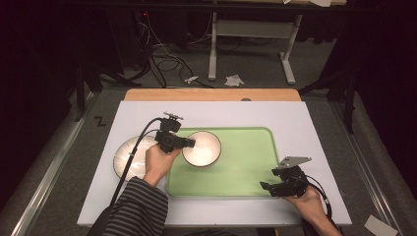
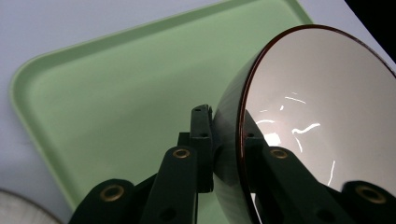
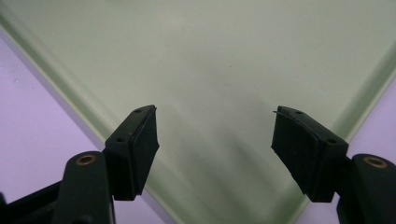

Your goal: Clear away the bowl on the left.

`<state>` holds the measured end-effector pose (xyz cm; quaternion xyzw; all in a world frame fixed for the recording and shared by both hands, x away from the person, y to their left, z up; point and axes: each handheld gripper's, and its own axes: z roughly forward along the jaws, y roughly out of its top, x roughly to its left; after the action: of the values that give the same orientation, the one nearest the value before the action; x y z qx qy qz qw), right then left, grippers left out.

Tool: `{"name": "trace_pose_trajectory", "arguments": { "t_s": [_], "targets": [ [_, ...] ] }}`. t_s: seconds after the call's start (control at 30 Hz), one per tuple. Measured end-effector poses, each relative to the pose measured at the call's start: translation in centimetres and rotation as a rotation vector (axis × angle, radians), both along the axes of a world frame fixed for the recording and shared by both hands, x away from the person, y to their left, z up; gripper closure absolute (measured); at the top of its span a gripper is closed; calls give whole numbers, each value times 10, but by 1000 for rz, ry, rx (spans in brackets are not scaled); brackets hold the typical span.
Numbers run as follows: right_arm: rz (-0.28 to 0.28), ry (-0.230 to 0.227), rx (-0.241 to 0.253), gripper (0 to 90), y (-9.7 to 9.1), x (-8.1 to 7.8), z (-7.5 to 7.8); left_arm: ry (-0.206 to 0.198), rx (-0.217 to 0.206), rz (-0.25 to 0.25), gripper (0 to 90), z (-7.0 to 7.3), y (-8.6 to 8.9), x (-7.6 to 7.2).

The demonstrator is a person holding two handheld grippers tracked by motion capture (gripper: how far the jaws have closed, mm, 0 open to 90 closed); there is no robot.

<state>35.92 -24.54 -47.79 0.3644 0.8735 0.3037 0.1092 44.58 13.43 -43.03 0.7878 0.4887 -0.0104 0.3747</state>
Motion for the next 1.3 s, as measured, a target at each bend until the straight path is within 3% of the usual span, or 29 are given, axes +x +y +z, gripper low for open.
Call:
{"name": "trace_pose_trajectory", "arguments": {
  "t_s": [0.23, 0.43, 0.53, 0.67, 0.83, 0.87, 0.9, 0.93, 1.07, 1.3],
  "targets": [
    [4, 0, 3, 327, 0, 0, 0, 14, 3, -18, 818, -5, -19, 9],
    [5, 2, 1, 327, 0, -1, 0, 32, 33, -24, 817, -12, -35, 21],
    [3, 8, 1, 326, 0, -1, 0, 31, 71, -28, 816, -17, -47, 29],
    [6, 7, 7, 326, 0, 0, 0, 47, 71, -20, 814, -24, -57, 38],
    [8, 5, -1, 326, 0, -1, 0, 63, 64, 2, 814, -32, -61, 43],
    [8, 9, 2, 326, 0, -1, 0, 47, 44, -8, 813, -38, -62, 47],
    [7, 11, 6, 326, 0, -1, 0, 47, 44, -8, 812, -38, -62, 47],
    [6, 12, 9, 326, 0, 0, 0, 76, 73, 24, 811, -39, -61, 48],
    [8, 10, 5, 326, 0, 0, -1, 83, 78, 37, 805, -45, -62, 50],
    [7, 11, 6, 325, 0, -1, -1, 86, 56, 58, 799, -50, -61, 53]
  ]
}}
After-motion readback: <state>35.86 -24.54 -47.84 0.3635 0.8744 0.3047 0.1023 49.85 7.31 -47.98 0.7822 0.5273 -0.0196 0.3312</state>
